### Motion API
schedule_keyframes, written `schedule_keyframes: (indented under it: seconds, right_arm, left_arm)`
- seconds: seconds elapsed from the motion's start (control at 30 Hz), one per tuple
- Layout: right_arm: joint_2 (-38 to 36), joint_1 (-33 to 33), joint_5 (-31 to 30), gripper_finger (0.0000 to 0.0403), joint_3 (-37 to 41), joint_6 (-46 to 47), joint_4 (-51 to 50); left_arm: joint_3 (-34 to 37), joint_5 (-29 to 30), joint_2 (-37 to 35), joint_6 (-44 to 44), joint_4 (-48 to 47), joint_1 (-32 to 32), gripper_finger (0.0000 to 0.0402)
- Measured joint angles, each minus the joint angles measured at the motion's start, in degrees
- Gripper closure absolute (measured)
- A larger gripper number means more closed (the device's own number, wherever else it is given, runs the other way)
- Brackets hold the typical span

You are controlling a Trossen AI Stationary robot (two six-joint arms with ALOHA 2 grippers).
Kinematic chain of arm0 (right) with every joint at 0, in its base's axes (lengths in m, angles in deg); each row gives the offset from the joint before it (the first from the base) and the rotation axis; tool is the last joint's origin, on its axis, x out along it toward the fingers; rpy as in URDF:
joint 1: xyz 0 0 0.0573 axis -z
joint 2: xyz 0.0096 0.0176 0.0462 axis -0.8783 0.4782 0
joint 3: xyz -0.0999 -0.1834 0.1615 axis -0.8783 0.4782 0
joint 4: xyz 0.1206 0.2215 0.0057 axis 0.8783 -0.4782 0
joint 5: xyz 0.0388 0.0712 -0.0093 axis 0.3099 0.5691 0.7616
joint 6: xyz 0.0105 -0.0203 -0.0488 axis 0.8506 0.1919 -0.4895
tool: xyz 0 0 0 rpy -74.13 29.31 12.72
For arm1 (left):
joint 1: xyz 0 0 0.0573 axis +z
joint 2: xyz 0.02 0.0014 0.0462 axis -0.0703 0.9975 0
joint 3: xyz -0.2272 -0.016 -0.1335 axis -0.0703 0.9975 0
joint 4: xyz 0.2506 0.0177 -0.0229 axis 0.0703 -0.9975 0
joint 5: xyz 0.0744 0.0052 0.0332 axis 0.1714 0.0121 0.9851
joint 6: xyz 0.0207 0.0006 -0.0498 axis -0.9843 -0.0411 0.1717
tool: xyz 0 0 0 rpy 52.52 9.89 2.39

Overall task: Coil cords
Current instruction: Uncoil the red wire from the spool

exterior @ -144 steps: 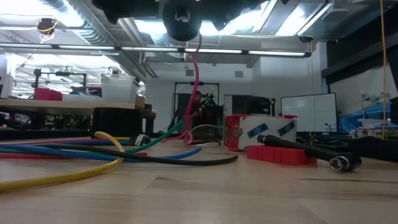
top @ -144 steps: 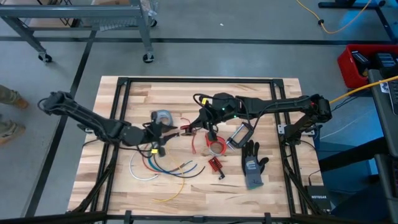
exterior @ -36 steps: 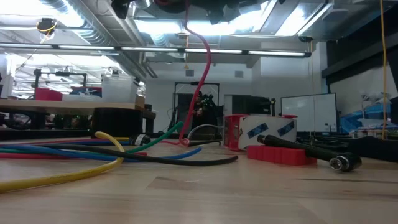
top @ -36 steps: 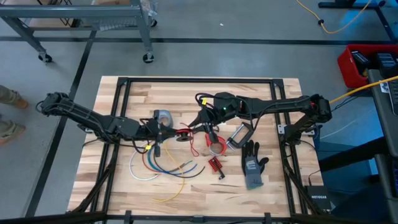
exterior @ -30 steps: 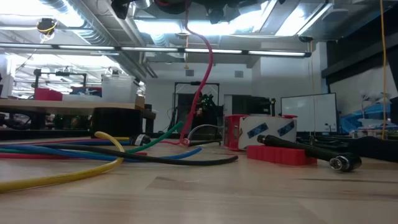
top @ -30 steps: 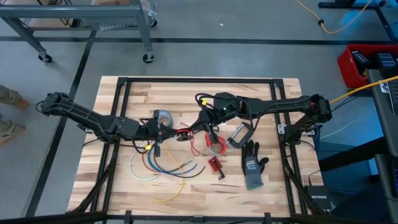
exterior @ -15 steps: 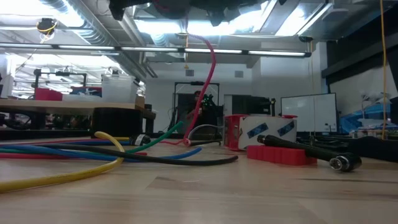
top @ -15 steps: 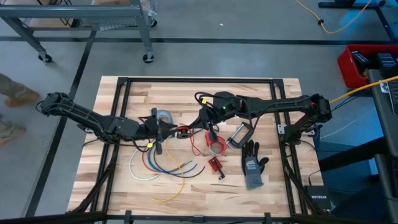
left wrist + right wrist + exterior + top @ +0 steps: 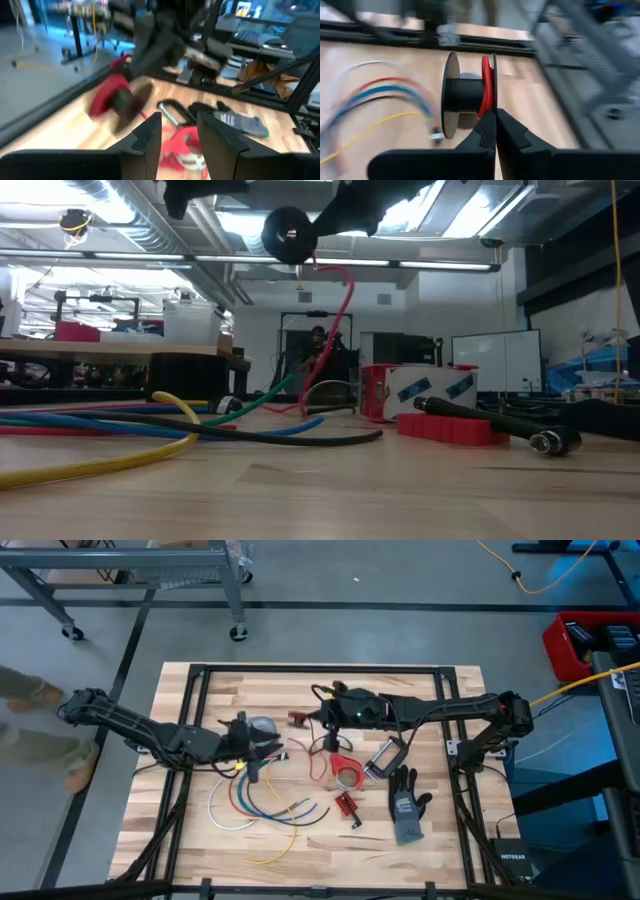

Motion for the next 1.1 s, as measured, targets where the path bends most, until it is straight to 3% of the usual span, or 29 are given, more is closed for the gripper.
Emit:
schedule_keyframes:
  seconds: [0.1, 0.3, 0.67, 0.93, 1.1]
  right_arm:
    - [0.0, -0.01, -3.19, 0.0402, 0.0, 0.01, 3.18]
    - [0.0, -0.01, -2.1, 0.0402, 0.0, -0.15, 9.44]
    - [0.0, -0.01, -2.08, 0.0403, 0.0, -0.15, 8.64]
    - [0.0, -0.01, 0.46, 0.0403, 0.0, -0.05, 8.43]
    - [0.0, -0.06, 0.6, 0.0403, 0.0, 0.0, 9.36]
  left_arm:
    - [0.0, 0.01, 1.64, 4.05, -0.78, 0.02, 0.0293]
    - [0.0, 2.22, 8.05, 6.86, 2.24, 0.4, 0.0299]
    - [0.0, 1.68, 18.6, 16.26, 4.72, 2.95, 0.0298]
    - [-0.02, -1.26, 19.21, 18.12, 14.29, 4.74, 0.0247]
    - [-0.02, -1.3, 19.21, 20.82, 15.3, 5.88, 0.0229]
